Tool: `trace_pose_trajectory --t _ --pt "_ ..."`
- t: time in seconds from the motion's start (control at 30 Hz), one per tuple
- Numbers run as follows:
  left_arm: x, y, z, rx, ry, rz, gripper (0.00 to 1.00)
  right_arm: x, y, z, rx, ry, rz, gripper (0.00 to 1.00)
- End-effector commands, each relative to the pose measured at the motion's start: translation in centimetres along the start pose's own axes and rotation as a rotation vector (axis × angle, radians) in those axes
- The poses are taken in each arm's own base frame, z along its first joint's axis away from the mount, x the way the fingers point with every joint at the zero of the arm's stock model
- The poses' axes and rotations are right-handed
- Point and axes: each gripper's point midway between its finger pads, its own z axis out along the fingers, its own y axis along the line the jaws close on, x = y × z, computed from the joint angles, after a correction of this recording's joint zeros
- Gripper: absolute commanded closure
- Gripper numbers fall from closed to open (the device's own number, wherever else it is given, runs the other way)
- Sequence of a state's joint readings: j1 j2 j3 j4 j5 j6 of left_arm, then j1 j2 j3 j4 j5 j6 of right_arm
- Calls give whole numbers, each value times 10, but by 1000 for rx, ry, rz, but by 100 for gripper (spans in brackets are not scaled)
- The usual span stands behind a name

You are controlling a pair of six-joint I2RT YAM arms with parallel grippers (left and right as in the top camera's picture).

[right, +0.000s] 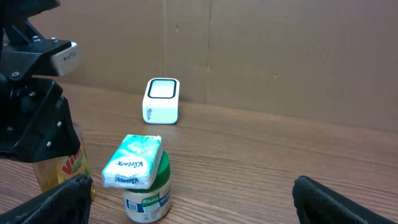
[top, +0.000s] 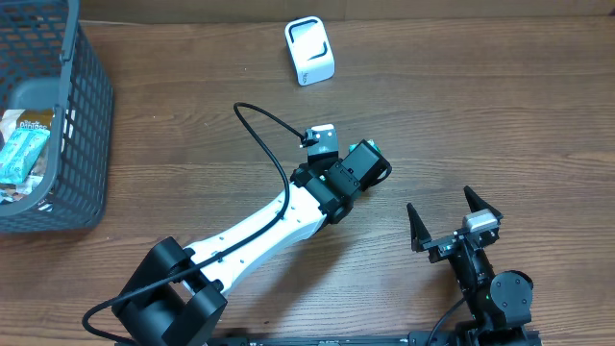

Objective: Scan the item barcode
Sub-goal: 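Carry the Vim bottle toward the scanner with the left gripper, then place the Vim bottle upright beside the tissue tub and release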

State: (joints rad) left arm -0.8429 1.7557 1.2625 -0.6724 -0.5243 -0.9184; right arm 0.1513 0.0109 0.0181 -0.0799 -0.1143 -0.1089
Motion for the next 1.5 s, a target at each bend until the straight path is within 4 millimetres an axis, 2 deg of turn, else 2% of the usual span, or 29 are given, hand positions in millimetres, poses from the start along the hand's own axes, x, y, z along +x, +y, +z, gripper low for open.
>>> trace_pose_trajectory --t 0.0,0.07,0.13,0.27,0.4,0.47,0.5,0.6,0.73,0.9,1.0,1.1,1.27,1.37,1.4,1.43,1.47 --pt "-3 2 0 -13 -19 -19 68 2 -2 0 10 -1 -3 0" --pt "-2 3 0 -16 -16 -16 41 2 -2 0 10 -1 -3 0" --pt "-1 4 0 -20 -14 -7 29 2 -2 0 10 -1 -3 0" --pt "-6 2 -3 -13 -23 46 15 2 -2 0 10 -1 -3 0" --pt "-20 -1 -19 22 -56 63 6 2 -2 0 10 -1 -3 0" --pt "-34 -1 -33 39 -99 65 4 2 -2 0 10 -1 -3 0" --pt "-46 0 -44 50 -134 67 0 2 -2 0 10 -1 -3 0" --pt "-79 4 -82 93 -232 65 0 2 -2 0 10 -1 -3 0" --pt "-121 21 -133 138 -360 2 0 2 -2 0 10 -1 -3 0" --pt "-159 56 -181 151 -478 -73 0 2 -2 0 10 -1 -3 0" --pt "-171 84 -198 117 -529 -108 0 2 -2 0 10 -1 -3 0" --pt "-180 114 -212 46 -573 -73 0 2 -2 0 10 -1 -3 0" --pt "-189 170 -228 -176 -633 -31 0 2 -2 0 10 -1 -3 0" --pt "-197 196 -239 -273 -684 -93 0 2 -2 0 10 -1 -3 0" --pt "-203 216 -248 -357 -724 -149 1 2 -2 0 10 -1 -3 0" --pt "-203 220 -250 -378 -731 -158 0 2 -2 0 10 -1 -3 0" --pt "-204 251 -262 -551 -760 -188 1 2 -2 0 10 -1 -3 0"
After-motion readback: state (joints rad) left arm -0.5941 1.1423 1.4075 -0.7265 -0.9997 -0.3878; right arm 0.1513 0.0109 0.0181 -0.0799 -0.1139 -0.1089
